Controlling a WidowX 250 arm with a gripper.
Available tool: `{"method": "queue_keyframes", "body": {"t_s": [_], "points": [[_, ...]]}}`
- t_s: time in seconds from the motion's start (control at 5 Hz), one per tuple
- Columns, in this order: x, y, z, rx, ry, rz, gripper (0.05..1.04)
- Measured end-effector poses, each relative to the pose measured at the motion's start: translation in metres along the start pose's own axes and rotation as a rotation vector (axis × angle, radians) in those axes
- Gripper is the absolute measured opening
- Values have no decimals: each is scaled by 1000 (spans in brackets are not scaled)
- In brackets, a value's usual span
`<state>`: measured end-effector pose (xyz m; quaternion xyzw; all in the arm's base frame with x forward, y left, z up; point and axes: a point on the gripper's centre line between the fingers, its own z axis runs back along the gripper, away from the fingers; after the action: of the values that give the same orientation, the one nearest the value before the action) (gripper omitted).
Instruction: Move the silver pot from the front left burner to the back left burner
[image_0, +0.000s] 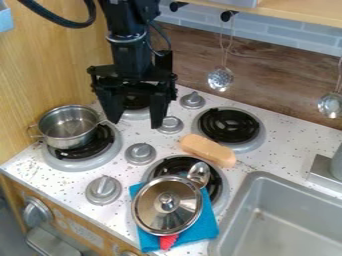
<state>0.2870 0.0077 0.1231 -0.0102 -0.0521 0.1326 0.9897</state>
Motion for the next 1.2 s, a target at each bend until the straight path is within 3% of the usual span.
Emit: {"method": "queue_keyframes", "body": {"t_s": [0.4,0.6,1.0,1.2], "points": [[3,11,-20,9,37,-45,1010],[-4,6,-9,-18,29,111,1010],[-4,4,-5,-25,14,122,1010],[12,9,-14,16,22,136,1010]]}}
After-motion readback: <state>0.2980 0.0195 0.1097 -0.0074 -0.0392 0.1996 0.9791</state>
